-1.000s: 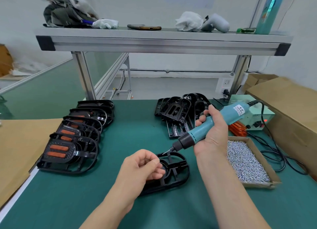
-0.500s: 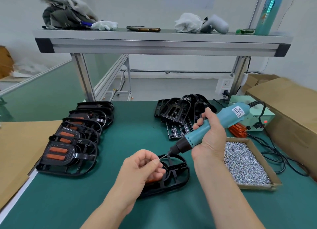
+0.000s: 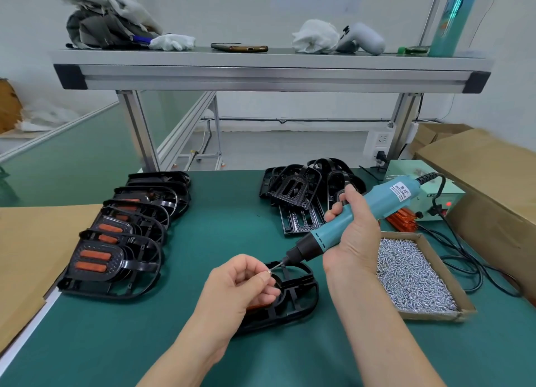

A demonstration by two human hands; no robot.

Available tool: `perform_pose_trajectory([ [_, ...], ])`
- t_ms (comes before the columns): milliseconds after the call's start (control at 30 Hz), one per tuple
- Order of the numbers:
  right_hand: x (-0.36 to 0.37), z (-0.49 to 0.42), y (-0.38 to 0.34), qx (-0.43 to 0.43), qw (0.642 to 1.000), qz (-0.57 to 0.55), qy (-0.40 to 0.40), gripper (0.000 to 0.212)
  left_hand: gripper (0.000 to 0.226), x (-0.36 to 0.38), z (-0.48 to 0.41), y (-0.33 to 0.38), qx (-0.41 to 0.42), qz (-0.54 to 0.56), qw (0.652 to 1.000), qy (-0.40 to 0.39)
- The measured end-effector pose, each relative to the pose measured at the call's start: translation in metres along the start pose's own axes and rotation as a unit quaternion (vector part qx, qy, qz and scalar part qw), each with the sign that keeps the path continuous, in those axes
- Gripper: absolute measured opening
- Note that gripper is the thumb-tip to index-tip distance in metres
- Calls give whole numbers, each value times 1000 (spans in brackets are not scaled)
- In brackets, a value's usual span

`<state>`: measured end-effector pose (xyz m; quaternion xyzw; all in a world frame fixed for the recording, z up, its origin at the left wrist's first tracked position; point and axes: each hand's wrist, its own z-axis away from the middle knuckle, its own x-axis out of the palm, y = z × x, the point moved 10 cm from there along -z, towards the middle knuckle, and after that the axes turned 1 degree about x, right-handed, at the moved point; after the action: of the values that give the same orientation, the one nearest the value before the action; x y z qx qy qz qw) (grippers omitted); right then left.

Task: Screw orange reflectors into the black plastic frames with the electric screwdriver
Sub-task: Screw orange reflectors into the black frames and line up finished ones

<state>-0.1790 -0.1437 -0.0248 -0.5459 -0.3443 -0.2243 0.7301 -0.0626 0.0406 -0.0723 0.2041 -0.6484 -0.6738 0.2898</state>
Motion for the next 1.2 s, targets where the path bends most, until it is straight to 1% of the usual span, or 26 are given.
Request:
perform_pose_trajectory([
  [167, -1, 0, 1, 5, 1000, 4, 4, 34, 28, 0, 0, -2, -2, -1, 1000, 2],
  [500, -3, 1, 2, -5, 1000, 7, -1, 35, 26, 0, 0, -3, 5, -7, 1000, 12],
  [567, -3, 2, 1, -14, 1000, 8, 1, 33, 25, -3, 1, 0, 25, -28, 999, 27],
  [700, -2, 4, -1, -35, 999, 16, 13, 28, 27, -4, 5, 9, 90, -110, 988, 65],
  [833, -2, 6, -2, -43, 999, 23, 18, 31, 31, -3, 9, 19, 137, -153, 975, 85],
  [967, -1, 5, -2, -46, 998, 29, 11, 32, 30, 1, 11, 31, 182, -247, 948, 89],
  [1067, -1, 5, 0, -43, 999, 33, 7, 33, 27, 0, 10, 33, 186, -279, 938, 89],
  [1200, -2, 3, 2, -42, 998, 38, 8, 37, 25, -1, 8, 29, 171, -265, 946, 77],
])
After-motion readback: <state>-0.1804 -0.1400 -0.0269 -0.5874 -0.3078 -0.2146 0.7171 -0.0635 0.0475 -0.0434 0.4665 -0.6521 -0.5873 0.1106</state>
